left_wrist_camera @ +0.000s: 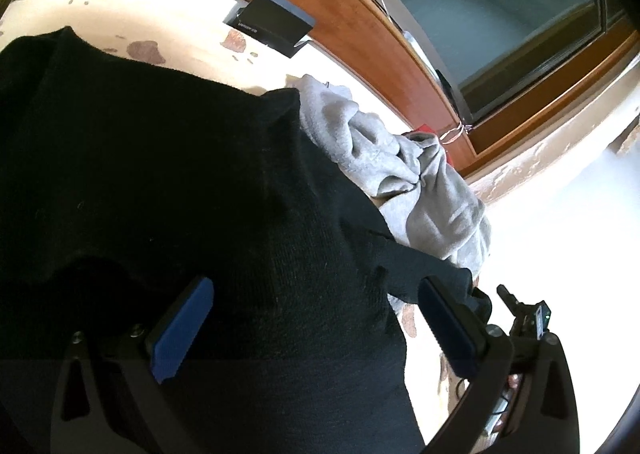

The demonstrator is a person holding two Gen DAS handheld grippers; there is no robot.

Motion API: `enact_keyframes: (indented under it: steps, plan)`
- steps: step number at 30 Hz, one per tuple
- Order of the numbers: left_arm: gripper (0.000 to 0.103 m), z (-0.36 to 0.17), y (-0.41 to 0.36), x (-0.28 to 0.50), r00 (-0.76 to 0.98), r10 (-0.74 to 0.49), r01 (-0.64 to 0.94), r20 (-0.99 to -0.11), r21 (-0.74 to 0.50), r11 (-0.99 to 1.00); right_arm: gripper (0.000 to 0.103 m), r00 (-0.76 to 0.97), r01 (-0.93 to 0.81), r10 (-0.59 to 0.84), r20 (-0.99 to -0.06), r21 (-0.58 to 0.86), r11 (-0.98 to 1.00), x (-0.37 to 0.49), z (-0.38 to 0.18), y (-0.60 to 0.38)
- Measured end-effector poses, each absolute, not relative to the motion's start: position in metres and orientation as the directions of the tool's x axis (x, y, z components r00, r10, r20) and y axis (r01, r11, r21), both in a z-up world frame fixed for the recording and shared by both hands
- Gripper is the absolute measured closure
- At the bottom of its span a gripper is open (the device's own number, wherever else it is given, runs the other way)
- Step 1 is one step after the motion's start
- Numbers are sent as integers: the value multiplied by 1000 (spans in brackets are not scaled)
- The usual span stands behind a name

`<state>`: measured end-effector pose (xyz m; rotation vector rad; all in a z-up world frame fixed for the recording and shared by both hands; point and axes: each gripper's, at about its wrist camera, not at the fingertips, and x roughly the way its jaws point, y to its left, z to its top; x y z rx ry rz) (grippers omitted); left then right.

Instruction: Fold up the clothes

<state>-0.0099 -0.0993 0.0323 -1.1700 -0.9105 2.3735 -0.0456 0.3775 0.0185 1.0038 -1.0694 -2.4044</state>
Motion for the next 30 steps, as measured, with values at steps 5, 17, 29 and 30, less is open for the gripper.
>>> enact_keyframes:
  steps: [5, 17, 29, 30]
  plan:
    - [1, 32, -99, -8, -611, 546, -33, -573, -671, -741, 1, -712, 20, -549, -437, 770, -638, -41, 16, 383]
    - [1, 31, -94, -2, -636, 526, -67, -565, -638, -767, 1, -775, 74, -550, -312, 819, -569, -27, 14, 392]
    - [1, 31, -88, 0, -646, 505, -93, -572, -598, -796, 86, -791, -66, -474, -386, 825, -561, -23, -2, 406]
    - [1, 31, -88, 0, -646, 505, -92, -572, -599, -796, 88, -791, -59, -471, -391, 815, -577, -23, 0, 406]
